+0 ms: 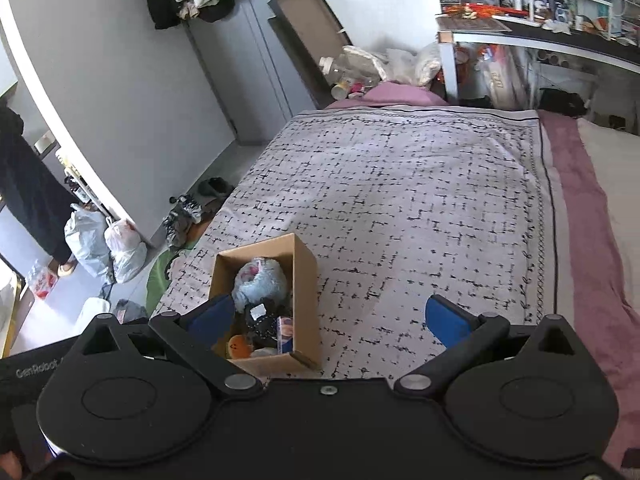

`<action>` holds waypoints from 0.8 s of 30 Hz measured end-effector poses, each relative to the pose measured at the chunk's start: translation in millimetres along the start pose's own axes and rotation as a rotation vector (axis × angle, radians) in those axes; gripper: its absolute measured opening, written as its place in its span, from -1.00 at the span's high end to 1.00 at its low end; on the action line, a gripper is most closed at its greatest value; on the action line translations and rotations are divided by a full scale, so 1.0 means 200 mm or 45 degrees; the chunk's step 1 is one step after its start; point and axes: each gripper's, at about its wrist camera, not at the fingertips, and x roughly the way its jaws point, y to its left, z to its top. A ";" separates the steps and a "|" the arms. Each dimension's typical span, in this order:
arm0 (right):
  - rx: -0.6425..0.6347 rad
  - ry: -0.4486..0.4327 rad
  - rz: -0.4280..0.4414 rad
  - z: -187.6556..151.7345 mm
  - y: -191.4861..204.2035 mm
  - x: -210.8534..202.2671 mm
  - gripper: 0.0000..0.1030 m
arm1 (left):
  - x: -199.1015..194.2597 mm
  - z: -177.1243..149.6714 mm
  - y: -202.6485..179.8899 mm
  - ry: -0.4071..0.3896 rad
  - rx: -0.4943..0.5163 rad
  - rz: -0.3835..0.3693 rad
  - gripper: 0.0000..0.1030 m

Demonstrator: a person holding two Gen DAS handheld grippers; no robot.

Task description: Organize soft objects

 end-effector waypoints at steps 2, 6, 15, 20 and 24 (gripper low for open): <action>0.004 -0.010 -0.004 -0.02 -0.01 -0.03 -1.00 | -0.03 -0.02 -0.02 -0.007 0.012 0.001 -0.76; -0.027 -0.022 -0.030 -0.06 -0.03 -0.07 -1.00 | -0.07 -0.06 -0.04 -0.021 0.024 -0.004 -0.79; -0.029 -0.021 -0.005 -0.12 -0.11 -0.16 -1.00 | -0.13 -0.15 -0.12 -0.033 0.100 0.019 -0.99; -0.046 -0.024 0.007 -0.15 -0.14 -0.20 -1.00 | -0.15 -0.19 -0.15 -0.027 0.124 0.020 -0.99; -0.090 -0.037 -0.034 -0.17 -0.16 -0.22 -1.00 | -0.17 -0.21 -0.18 -0.026 0.141 0.020 -0.99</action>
